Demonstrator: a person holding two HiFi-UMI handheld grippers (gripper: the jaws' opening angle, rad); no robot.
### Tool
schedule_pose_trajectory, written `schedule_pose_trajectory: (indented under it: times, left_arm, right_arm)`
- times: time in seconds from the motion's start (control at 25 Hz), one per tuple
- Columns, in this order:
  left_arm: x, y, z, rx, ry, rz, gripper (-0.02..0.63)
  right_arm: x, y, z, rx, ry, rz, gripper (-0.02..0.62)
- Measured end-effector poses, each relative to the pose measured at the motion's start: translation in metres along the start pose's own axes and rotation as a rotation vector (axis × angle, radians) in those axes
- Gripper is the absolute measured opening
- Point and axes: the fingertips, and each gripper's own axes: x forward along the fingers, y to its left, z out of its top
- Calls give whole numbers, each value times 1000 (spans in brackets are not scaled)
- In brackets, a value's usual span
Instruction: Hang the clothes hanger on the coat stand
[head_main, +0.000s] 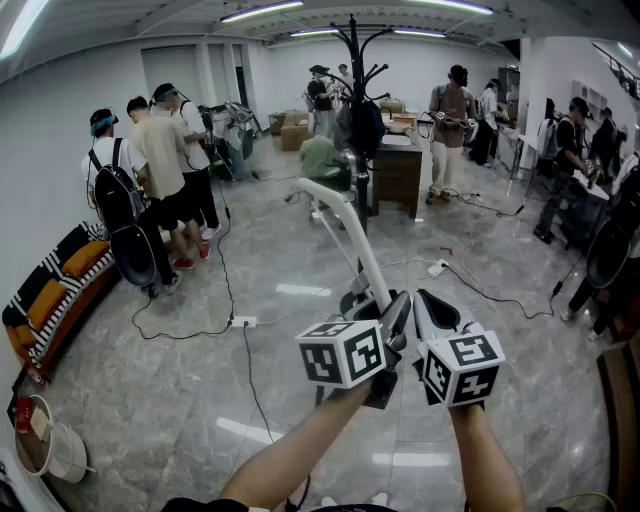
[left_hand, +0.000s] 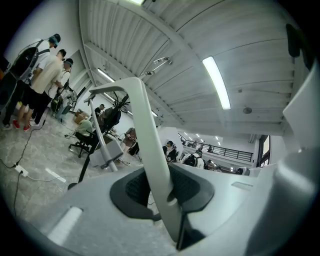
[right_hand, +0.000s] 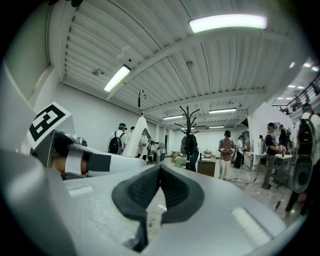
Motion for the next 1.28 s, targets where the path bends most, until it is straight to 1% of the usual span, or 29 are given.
schedule_pose_trajectory:
  times: [0.16,0.36,0.68,0.84,1.04,1.28]
  left_arm:
    - [0,7,-3,-10,3,3,92]
    - [-6,22,-1,-29,14,-4,92]
    - [-23,46,7,-12,32,-29,92]
    - [-27,61,15,-6,28,-27,92]
    - [-16,76,23,-14,22,-23,92]
    - [12,94,24,-3,18,-11,92]
  right_arm:
    - [3,2,-2,3,4,8,0]
    - [14,12,-5,29,6,-2,2]
    - [36,38,-12,36,21,-16,0]
    - [49,48,-11,30,23,-12,0]
    - [67,43,-9,21,21,-7,2]
    - [96,24,-13,9,7,5,2]
